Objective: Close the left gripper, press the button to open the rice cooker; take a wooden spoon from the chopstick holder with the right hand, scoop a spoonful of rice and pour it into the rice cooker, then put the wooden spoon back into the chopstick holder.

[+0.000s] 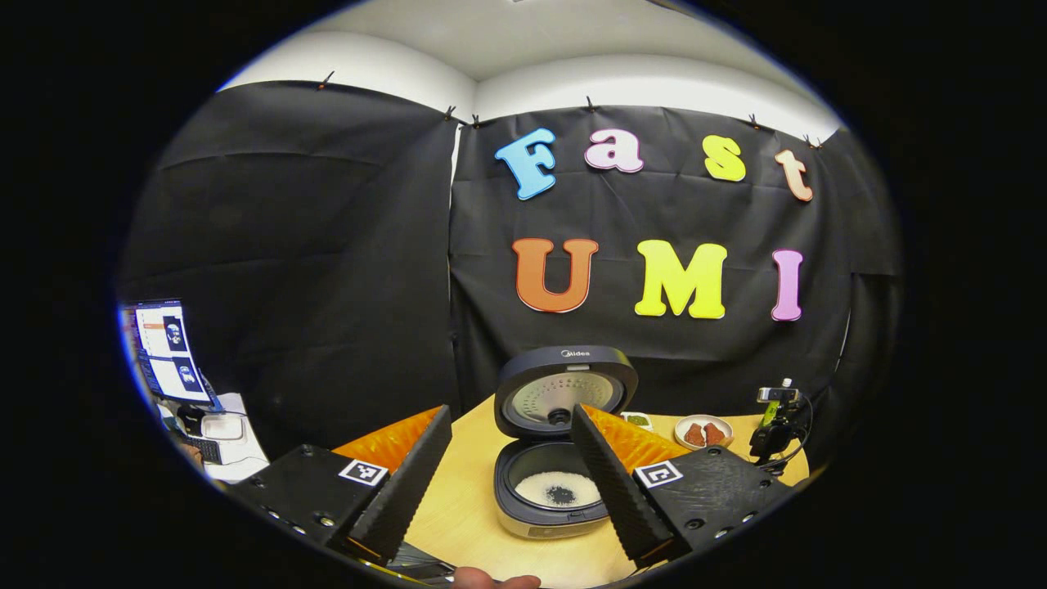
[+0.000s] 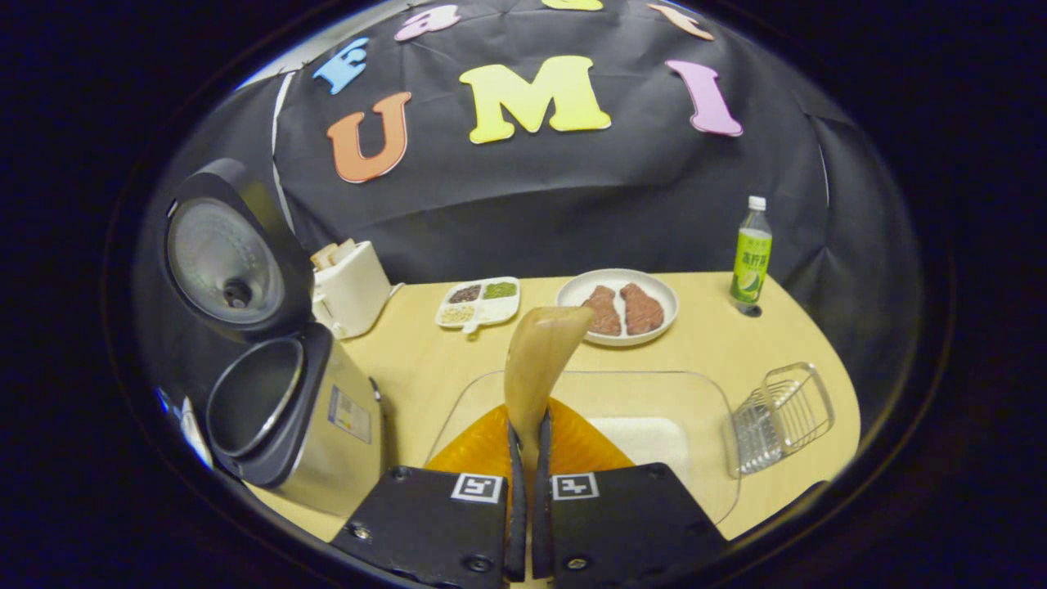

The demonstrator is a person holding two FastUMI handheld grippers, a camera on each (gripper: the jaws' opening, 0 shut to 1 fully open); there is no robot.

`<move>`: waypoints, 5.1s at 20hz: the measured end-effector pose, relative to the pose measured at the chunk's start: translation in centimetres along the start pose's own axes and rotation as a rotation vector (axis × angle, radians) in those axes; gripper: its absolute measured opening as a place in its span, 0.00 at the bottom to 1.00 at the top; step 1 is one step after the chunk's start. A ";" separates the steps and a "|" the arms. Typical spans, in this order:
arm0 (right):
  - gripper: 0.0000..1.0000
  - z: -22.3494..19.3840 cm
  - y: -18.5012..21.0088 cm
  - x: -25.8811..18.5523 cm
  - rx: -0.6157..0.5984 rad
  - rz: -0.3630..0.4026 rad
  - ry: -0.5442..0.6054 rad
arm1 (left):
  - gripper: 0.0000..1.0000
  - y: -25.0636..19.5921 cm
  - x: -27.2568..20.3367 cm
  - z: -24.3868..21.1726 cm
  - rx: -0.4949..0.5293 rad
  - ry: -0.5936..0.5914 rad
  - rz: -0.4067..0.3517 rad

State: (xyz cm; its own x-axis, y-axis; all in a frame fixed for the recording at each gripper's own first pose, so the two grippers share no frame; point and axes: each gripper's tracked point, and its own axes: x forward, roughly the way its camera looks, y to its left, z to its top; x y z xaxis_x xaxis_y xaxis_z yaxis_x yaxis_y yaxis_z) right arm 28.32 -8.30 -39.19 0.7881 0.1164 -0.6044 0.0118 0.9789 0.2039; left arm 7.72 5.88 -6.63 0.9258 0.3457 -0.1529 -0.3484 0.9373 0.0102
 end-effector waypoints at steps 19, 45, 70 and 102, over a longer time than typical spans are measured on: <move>0.08 -0.9 -6.1 0.1 0.696 0.136 0.080 | 0.95 -2.6 -0.6 -1.1 0.006 0.032 -0.030; 0.08 16.3 15.2 -9.6 0.582 0.519 -0.020 | 0.95 1.3 -2.2 -1.4 -0.007 0.003 -0.040; 0.09 9.8 24.3 -5.5 -0.178 0.380 -0.137 | 0.94 10.9 -6.2 -2.4 -0.096 0.000 0.174; 0.08 12.2 28.7 -15.6 -0.527 0.388 -0.409 | 0.94 9.7 -4.7 -0.2 -0.119 -0.043 0.060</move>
State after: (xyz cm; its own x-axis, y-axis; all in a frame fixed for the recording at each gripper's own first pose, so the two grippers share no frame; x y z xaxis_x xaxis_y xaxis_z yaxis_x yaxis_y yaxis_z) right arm 23.87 15.91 -14.58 0.8422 0.4964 -0.2105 -0.5253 0.8434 -0.1128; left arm 0.01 13.32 -6.02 0.9071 0.4053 -0.1135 -0.4163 0.9038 -0.0995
